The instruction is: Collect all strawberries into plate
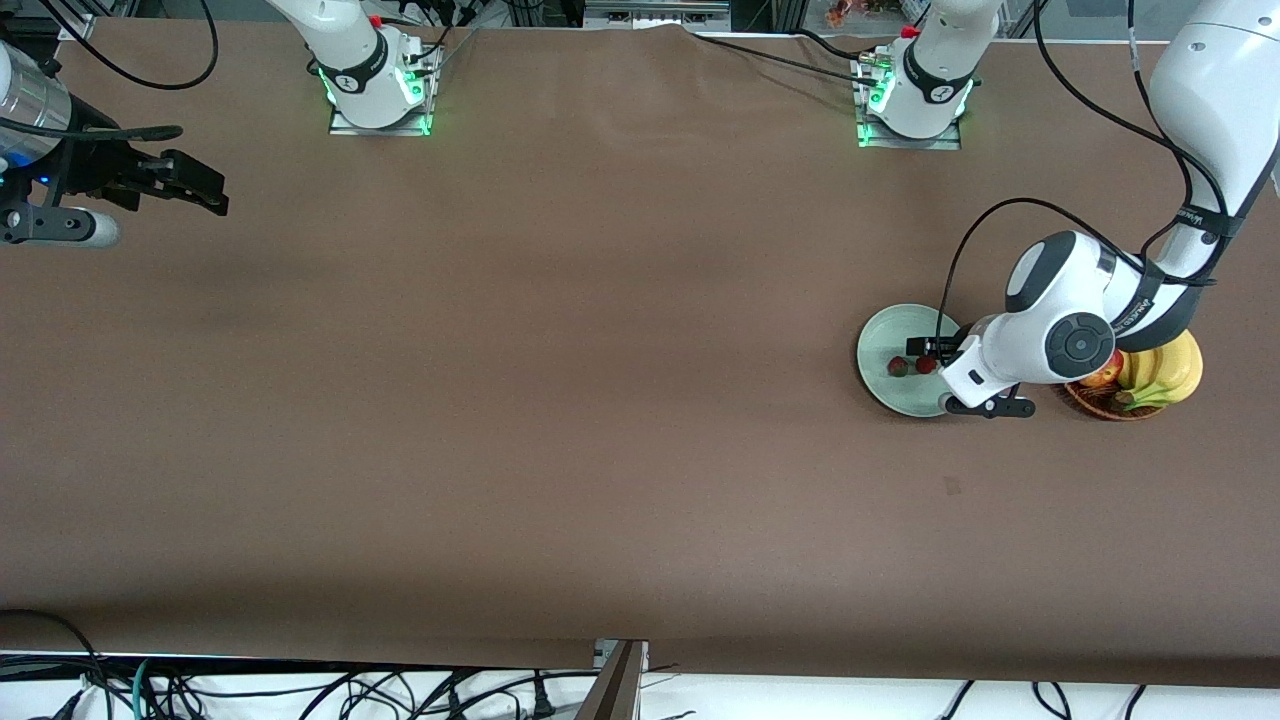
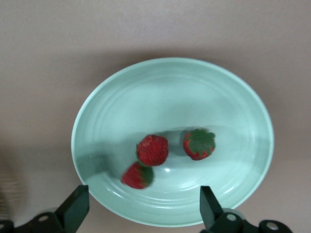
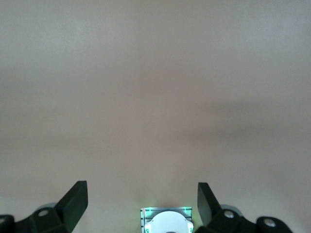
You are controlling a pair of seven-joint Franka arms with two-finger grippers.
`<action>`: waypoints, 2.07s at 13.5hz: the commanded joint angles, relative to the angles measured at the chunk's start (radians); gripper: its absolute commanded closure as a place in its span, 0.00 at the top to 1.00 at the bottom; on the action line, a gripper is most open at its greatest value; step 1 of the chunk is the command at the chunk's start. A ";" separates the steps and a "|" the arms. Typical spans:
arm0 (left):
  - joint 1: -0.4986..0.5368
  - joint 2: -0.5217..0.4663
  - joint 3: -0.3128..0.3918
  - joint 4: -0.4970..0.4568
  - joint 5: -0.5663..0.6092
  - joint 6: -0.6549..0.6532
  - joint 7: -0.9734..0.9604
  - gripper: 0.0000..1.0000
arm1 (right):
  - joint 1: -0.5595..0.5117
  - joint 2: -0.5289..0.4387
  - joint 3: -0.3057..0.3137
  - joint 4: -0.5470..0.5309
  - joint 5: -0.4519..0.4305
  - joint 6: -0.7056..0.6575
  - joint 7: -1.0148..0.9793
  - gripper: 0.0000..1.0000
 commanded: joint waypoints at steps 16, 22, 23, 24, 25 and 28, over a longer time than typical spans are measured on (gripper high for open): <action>-0.100 -0.242 0.048 0.701 -0.226 -0.667 0.360 1.00 | -0.012 0.010 0.010 0.019 -0.007 -0.003 -0.012 1.00; -0.629 -0.450 0.732 0.560 -0.454 -0.601 0.453 1.00 | -0.012 0.010 0.010 0.019 -0.007 -0.003 -0.012 1.00; -0.689 -0.493 0.810 0.495 -0.495 -0.570 0.454 1.00 | -0.012 0.010 0.010 0.019 -0.007 -0.003 -0.012 1.00; -0.732 -0.540 0.854 0.417 -0.511 -0.508 0.456 1.00 | -0.012 0.010 0.010 0.019 -0.007 -0.003 -0.012 1.00; -0.746 -0.597 0.862 0.329 -0.510 -0.422 0.456 1.00 | -0.012 0.010 0.010 0.019 -0.007 -0.003 -0.012 1.00; -0.759 -0.691 0.863 0.183 -0.493 -0.264 0.456 1.00 | -0.012 0.010 0.010 0.019 -0.007 -0.003 -0.012 1.00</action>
